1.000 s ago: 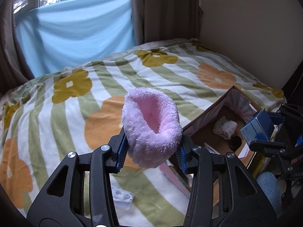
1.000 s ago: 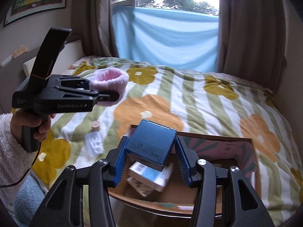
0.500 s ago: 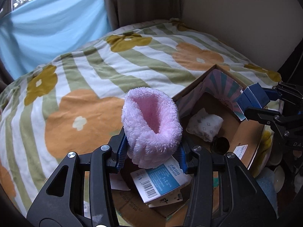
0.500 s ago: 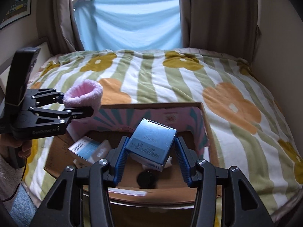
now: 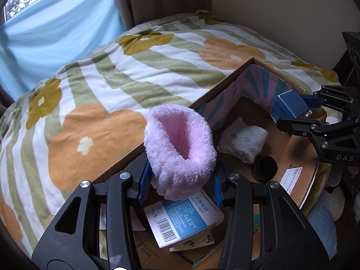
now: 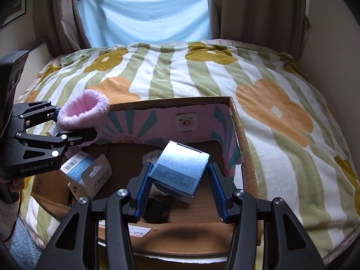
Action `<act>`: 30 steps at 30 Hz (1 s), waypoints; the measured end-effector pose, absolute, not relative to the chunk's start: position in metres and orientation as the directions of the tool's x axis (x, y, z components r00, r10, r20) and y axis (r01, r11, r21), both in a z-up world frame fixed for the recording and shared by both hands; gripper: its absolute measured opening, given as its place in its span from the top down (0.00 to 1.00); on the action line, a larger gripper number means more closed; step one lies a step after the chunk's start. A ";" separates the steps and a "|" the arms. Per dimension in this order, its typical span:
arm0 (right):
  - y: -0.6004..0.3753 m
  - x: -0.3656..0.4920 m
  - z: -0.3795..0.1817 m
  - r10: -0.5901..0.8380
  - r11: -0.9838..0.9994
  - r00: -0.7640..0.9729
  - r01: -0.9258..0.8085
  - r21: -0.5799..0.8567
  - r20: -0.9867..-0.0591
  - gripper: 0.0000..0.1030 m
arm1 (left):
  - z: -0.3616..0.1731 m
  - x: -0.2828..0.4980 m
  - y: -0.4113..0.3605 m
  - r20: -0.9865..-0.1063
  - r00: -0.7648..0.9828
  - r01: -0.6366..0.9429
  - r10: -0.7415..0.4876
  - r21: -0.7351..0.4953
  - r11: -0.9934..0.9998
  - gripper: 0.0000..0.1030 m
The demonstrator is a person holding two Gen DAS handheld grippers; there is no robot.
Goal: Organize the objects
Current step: 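Carry the wristband and blue cube box into the cardboard box and release both, then withdraw both tools from the box toward the wooden cap and plastic box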
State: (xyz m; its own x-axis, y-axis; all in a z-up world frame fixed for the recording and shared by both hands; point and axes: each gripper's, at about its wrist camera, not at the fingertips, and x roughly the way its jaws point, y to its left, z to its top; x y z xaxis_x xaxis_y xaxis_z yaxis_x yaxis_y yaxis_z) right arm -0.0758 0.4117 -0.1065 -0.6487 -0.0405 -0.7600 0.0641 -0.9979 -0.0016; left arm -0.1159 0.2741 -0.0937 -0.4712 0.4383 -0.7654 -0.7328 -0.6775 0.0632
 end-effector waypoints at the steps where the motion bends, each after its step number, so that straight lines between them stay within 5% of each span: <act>1: 0.412 -0.077 -0.107 -0.041 -0.998 -0.645 0.064 0.000 -0.763 0.56 | -0.095 -0.116 0.275 -0.766 -0.471 -0.732 0.438 0.063 -0.678 0.61; 6: 0.412 -0.084 -0.112 -0.038 -0.998 -0.626 0.067 -0.005 -0.779 0.56 | -0.097 -0.113 0.275 -0.766 -0.476 -0.728 0.432 0.068 -0.682 0.57; 8: 0.411 -0.087 -0.114 -0.028 -0.998 -0.612 0.067 -0.016 -0.791 0.54 | -0.099 -0.114 0.276 -0.777 -0.457 -0.732 0.432 0.053 -0.679 0.35; 9: 0.410 -0.089 -0.115 -0.025 -0.998 -0.604 0.065 -0.018 -0.797 0.49 | -0.101 -0.114 0.276 -0.781 -0.454 -0.729 0.429 0.048 -0.683 0.10; 10: 0.411 -0.089 -0.115 -0.026 -0.998 -0.603 0.062 -0.014 -0.798 0.37 | -0.100 -0.114 0.274 -0.776 -0.457 -0.725 0.435 0.042 -0.687 0.00; 12: 0.415 -0.087 -0.111 -0.048 -0.998 -0.622 0.055 0.018 -0.782 0.25 | -0.096 -0.111 0.269 -0.759 -0.453 -0.728 0.468 0.012 -0.685 0.00; 30: 0.394 -0.076 -0.081 -0.043 -0.998 -0.663 0.055 0.008 -0.748 0.24 | -0.065 -0.097 0.230 -0.731 -0.525 -0.678 0.435 0.051 -0.733 0.00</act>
State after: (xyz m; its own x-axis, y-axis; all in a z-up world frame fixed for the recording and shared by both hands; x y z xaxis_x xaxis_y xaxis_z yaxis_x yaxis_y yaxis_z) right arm -0.0760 0.3944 -0.0814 -0.6627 -0.0430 -0.7477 0.0552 -0.9984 0.0085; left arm -0.0970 0.2300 -0.0652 -0.5254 0.4349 -0.7313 -0.6782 -0.7330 0.0514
